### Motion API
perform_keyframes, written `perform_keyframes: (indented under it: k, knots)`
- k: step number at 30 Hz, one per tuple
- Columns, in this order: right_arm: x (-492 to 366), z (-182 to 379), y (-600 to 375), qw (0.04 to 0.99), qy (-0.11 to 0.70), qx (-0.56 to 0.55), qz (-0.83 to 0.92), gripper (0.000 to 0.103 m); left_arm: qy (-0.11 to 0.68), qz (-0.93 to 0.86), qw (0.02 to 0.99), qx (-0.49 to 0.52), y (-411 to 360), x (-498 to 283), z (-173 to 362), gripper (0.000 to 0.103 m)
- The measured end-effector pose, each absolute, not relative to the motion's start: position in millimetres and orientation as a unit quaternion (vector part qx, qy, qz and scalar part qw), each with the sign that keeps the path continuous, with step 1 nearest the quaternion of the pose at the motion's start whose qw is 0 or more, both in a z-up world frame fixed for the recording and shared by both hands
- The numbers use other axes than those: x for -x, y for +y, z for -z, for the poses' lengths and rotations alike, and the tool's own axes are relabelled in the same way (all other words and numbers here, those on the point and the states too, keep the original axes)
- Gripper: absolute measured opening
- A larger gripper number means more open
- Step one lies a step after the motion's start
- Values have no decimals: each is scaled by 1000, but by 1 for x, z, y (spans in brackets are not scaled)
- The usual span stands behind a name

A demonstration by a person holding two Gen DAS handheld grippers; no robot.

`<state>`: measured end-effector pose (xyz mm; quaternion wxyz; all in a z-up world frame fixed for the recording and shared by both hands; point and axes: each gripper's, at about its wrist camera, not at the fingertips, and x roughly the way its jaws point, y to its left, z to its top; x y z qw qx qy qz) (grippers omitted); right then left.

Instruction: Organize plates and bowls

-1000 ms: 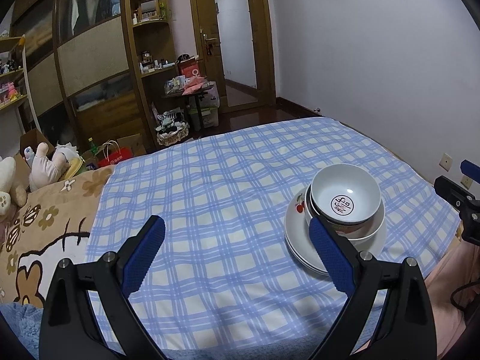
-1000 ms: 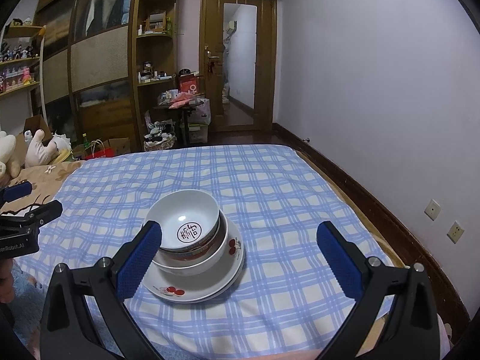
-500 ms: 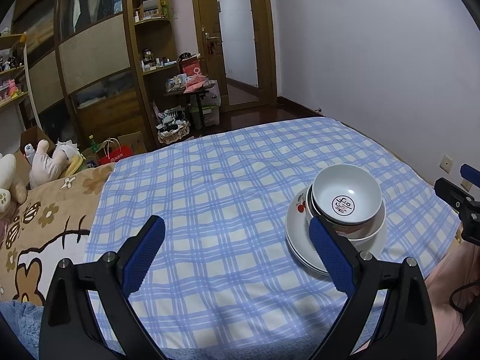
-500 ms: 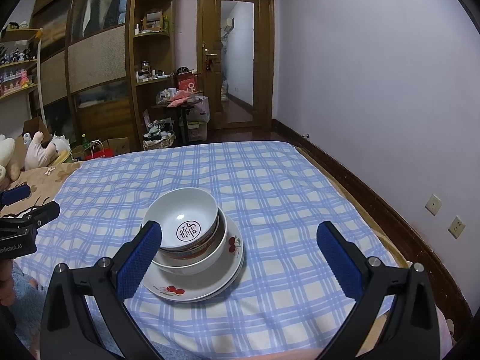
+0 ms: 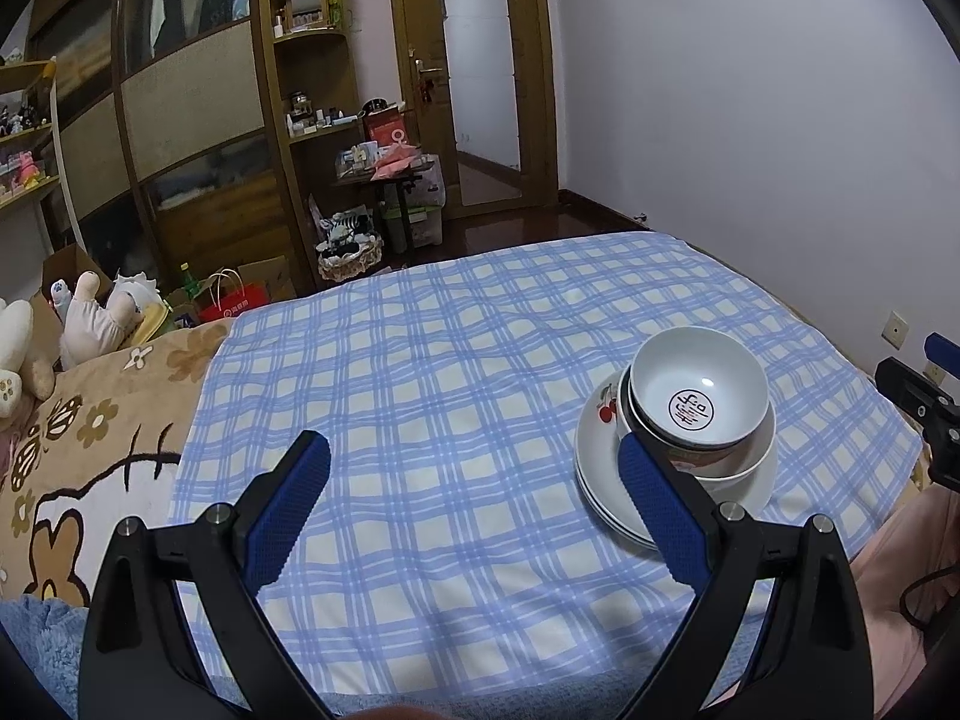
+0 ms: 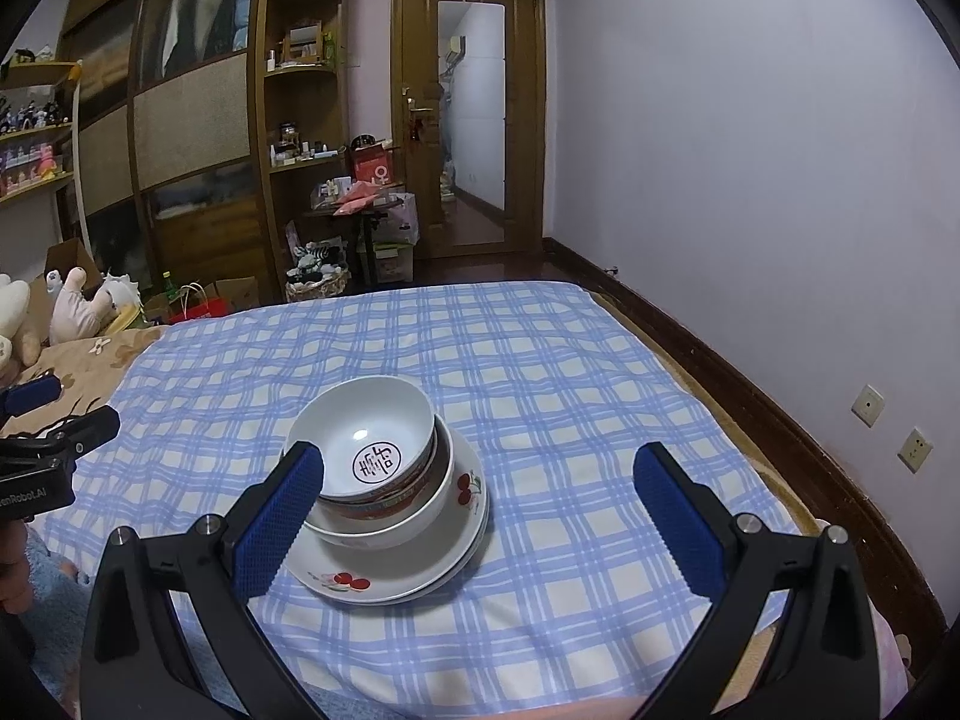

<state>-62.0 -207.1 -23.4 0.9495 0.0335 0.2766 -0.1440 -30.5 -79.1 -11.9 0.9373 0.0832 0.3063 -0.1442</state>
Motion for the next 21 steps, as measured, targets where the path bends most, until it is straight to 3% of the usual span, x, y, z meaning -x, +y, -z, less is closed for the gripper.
perform_keyframes:
  k: [21]
  knots:
    - [62,25,-205,949,278,-34,146,103,307,142,937,-84,-78,30,13,96]
